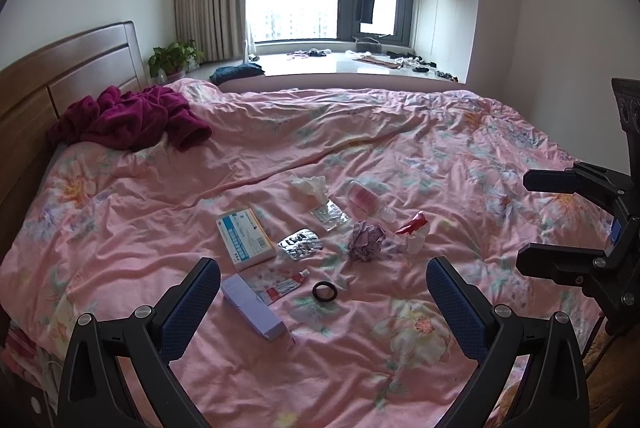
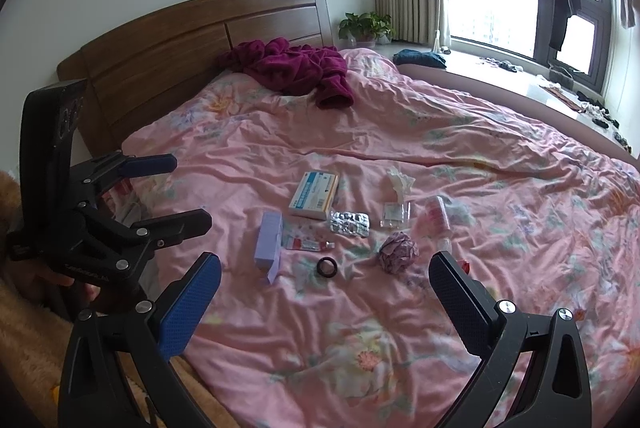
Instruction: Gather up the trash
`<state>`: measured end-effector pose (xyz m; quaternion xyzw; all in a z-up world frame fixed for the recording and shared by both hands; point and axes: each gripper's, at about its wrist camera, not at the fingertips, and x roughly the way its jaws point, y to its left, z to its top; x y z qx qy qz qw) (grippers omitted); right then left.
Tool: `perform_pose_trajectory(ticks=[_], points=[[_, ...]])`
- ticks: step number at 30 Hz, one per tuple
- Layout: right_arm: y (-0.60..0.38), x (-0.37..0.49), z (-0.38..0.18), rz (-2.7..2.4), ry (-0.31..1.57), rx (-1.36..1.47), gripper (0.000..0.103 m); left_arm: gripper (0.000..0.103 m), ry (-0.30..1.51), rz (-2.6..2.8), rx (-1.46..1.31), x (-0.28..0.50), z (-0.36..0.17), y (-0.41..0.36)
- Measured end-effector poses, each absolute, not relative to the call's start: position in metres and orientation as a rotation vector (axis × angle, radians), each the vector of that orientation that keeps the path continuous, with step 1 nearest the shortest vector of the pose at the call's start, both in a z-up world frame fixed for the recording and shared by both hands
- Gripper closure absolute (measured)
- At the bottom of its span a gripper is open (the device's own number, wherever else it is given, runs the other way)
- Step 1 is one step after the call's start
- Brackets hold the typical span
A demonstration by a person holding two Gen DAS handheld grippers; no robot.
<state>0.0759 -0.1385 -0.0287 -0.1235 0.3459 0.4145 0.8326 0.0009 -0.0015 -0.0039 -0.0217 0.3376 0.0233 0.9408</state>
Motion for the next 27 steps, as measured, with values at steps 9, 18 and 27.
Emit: perform_pose_trajectory(ticks=[9, 18, 27], points=[[-0.135, 0.089, -0.034, 0.878, 0.769, -0.239, 0.000, 0.000, 0.723, 0.057, -0.063, 0.014, -0.017, 0.007], [-0.124, 0.102, -0.045, 0.896, 0.818, -0.259, 0.000, 0.000, 0.769, 0.085, -0.097, 0.029, -0.027, 0.018], [-0.114, 0.127, -0.064, 0.887, 0.945, -0.206, 0.000, 0.000, 0.945, 0.193, -0.167, 0.062, -0.078, 0.056]])
